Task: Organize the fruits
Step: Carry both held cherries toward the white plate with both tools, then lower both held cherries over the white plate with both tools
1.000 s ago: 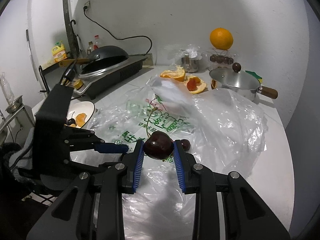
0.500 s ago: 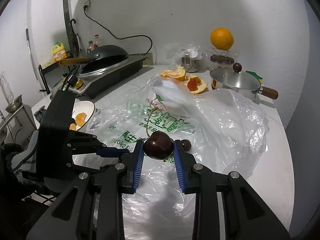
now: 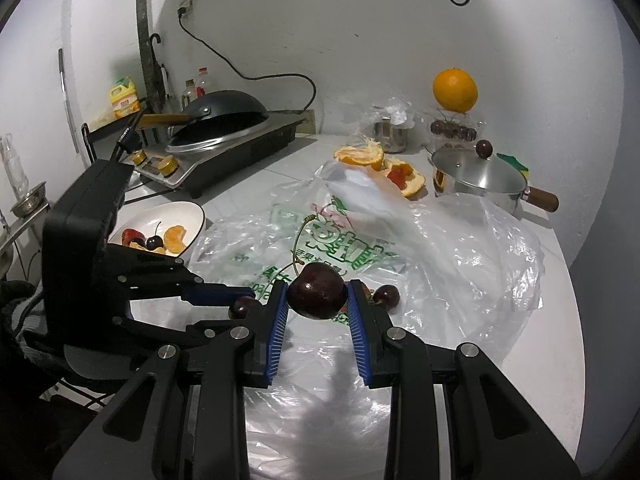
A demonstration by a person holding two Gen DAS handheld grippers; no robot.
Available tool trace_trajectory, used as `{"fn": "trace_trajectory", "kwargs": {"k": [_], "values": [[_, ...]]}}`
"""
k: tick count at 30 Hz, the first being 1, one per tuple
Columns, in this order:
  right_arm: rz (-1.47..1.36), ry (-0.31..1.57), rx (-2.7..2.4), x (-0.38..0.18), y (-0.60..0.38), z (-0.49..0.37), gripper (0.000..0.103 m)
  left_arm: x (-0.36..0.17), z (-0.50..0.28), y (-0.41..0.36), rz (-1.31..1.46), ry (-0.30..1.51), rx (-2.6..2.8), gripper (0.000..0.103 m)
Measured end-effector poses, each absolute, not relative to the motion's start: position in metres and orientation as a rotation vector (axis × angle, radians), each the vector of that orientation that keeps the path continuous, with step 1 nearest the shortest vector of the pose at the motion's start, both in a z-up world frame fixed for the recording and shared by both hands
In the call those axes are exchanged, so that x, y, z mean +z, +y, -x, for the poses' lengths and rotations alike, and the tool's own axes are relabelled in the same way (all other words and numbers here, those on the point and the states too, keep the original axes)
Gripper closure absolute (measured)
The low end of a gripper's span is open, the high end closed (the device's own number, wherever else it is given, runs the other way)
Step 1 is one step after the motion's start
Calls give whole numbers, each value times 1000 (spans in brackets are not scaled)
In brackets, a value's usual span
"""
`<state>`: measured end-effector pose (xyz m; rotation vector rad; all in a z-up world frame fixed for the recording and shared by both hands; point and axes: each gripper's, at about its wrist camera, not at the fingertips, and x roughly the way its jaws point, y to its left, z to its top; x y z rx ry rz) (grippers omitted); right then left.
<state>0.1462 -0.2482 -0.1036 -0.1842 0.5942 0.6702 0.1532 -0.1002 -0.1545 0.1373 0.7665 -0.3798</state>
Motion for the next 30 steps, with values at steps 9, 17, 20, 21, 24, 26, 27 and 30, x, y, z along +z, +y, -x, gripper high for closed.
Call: {"fn": "trace_trajectory", "kwargs": {"k": [9,17,20,21,24,26,27,30], "values": [[205,589,677,-100,-235,-133,72,-143,-135,-87,-126,735,-372,76],[226,593,687,-101,-222,-126,72,-137,-118,-71,-104,715,-357,76],[236,592,692,-100,-215,-122,72,-134,-111,-65,-95,705,-349,76],[238,592,693,-100,-213,-122,72,-133,-111,-64,-94,704,-347,76],[247,590,700,-99,-206,-118,72,-131,-103,-56,-88,693,-336,76],[254,589,706,-99,-201,-115,72,-131,-99,-51,-83,688,-328,76],[259,589,709,-99,-198,-114,72,-130,-96,-47,-79,684,-322,76],[271,588,720,-98,-187,-110,72,-131,-90,-36,-67,679,-307,76]]}}
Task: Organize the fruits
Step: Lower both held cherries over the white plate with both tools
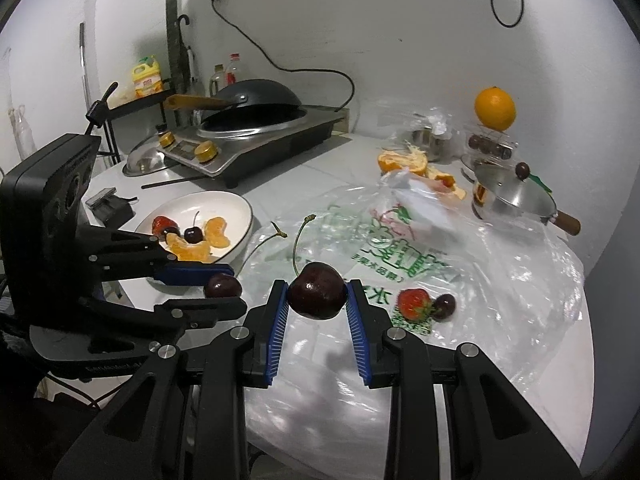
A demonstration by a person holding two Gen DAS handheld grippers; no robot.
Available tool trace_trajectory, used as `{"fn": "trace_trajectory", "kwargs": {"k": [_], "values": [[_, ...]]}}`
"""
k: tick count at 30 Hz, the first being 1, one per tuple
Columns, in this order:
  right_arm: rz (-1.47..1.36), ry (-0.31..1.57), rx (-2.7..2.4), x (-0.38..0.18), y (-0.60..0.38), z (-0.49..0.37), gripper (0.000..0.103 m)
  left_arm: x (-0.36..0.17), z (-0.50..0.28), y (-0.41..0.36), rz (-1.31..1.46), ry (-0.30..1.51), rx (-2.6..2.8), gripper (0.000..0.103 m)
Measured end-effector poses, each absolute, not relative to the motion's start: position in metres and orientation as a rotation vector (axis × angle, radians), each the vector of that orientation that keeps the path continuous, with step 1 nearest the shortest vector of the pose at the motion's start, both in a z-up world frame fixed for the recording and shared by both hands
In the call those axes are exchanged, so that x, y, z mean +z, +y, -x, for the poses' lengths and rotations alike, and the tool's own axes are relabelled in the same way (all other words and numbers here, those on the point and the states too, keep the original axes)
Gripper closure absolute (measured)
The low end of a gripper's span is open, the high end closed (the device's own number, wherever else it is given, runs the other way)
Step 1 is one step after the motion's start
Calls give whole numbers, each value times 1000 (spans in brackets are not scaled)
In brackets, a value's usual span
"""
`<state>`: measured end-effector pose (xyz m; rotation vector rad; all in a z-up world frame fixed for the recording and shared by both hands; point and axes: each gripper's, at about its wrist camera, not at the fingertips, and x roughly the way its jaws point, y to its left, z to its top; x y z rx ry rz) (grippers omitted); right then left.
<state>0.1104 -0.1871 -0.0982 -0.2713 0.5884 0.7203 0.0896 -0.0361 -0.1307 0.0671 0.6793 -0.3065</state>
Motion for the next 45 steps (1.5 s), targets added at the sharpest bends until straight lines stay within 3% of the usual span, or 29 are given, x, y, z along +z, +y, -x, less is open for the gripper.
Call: {"fn": "trace_trajectory", "kwargs": {"k": [19,45], "values": [[350,602,794,-101,-117,-98,72,-133,-60,52,12,647,-159,75],[405,634,879,-112,-31,-129,72,-147,-93,140,81,647,-53,75]]}}
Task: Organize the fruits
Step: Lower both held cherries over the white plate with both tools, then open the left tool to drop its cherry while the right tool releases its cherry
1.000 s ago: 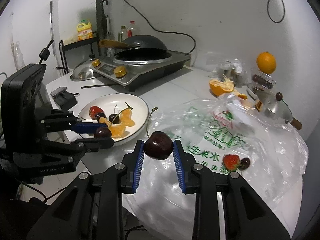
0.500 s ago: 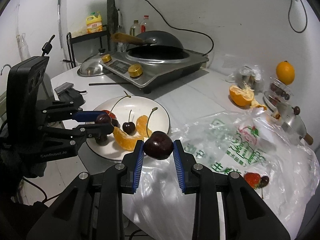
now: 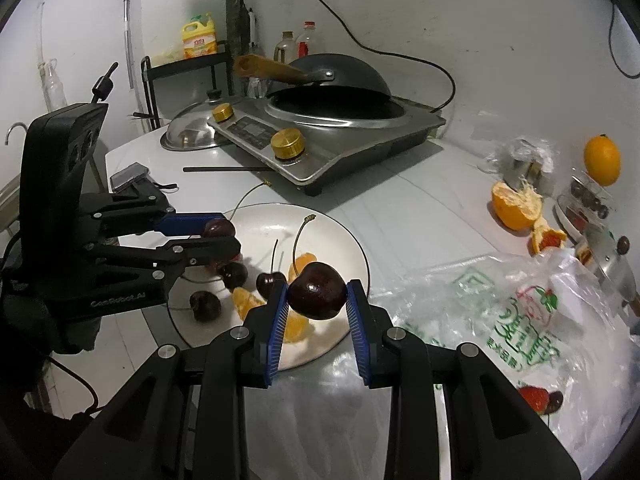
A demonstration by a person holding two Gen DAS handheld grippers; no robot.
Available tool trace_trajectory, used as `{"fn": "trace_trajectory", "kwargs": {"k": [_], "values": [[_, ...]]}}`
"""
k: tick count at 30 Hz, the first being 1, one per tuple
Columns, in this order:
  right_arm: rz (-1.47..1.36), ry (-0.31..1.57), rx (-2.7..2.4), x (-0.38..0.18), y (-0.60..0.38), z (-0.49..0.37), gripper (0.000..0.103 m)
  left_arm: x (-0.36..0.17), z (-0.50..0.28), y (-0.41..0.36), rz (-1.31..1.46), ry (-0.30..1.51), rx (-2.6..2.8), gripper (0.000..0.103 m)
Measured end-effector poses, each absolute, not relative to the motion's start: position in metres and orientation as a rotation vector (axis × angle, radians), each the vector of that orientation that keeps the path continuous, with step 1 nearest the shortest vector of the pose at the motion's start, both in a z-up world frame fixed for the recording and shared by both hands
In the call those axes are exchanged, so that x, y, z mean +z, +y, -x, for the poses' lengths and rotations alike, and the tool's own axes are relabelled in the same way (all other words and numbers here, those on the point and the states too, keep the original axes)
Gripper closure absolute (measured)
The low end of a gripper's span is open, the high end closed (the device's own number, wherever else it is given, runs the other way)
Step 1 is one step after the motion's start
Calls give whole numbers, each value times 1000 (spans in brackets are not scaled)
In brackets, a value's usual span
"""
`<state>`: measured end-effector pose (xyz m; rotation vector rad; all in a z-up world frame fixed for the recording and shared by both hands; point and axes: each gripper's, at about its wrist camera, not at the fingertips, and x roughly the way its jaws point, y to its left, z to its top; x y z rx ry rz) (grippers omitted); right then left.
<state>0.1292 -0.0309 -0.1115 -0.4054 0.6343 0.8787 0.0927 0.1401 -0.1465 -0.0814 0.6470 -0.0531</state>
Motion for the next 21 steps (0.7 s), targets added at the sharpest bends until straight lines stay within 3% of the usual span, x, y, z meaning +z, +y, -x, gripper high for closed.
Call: {"fn": "trace_trajectory", "kwargs": {"k": [21], "values": [[407,676,898,-130,1,-167,72,-174,-143,166,112,731,-38,74]]}}
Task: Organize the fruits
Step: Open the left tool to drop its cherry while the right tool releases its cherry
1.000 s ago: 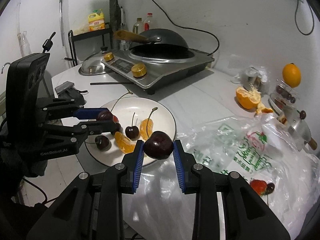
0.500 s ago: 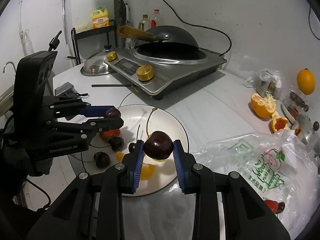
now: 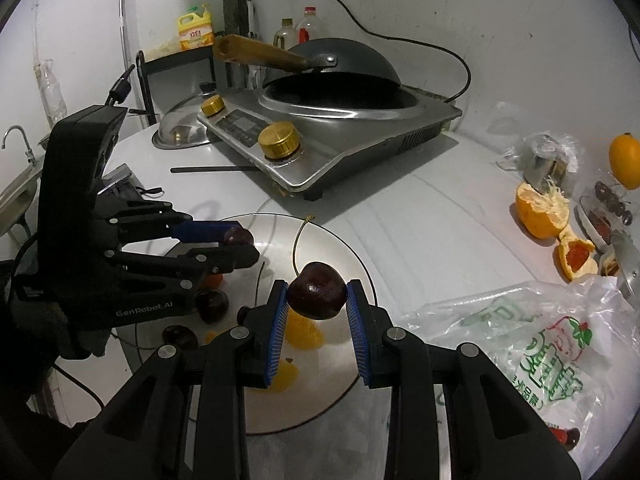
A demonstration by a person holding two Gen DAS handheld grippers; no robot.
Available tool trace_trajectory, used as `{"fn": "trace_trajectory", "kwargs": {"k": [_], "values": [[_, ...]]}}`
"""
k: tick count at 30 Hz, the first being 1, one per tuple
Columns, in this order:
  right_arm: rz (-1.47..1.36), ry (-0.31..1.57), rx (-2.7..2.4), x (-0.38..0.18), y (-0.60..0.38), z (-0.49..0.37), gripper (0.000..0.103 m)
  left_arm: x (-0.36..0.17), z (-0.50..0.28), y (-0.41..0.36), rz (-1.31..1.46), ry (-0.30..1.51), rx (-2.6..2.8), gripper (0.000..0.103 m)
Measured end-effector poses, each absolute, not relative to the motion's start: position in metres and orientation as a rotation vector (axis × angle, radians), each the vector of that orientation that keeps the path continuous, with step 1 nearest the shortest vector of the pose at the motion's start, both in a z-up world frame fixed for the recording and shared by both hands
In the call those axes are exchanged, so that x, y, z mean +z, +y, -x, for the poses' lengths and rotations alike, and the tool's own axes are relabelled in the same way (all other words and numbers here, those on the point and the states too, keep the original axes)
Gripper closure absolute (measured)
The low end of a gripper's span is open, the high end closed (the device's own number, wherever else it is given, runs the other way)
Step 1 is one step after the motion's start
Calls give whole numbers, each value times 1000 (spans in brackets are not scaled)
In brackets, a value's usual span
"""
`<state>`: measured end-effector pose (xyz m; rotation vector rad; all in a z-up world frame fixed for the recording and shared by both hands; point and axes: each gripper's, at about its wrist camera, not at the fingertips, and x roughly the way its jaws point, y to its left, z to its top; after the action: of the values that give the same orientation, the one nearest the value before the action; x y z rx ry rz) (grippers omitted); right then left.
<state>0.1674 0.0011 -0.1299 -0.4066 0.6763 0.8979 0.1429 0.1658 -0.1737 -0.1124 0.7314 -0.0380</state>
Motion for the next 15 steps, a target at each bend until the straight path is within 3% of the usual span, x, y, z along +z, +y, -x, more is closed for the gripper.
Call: {"fn": "trace_trajectory", "kwargs": {"k": [7,8,9,11,15], "values": [[413,688,897,-135,10,-173,72,-172,-143,166,117,731,-34,69],[413,688,897,-135,11,-173,72,-172,-144,167,118,729,-33,64],[413,688,897,-135,12,-173,72,-171,-142,167,124,721,-31,47],[415,688,899,-136,15,-174,72,-167,-136,171,143,696,-23,33],[417,691,910,-137,23,-175,72,-161,-125,180,166,675,-7,33]]}}
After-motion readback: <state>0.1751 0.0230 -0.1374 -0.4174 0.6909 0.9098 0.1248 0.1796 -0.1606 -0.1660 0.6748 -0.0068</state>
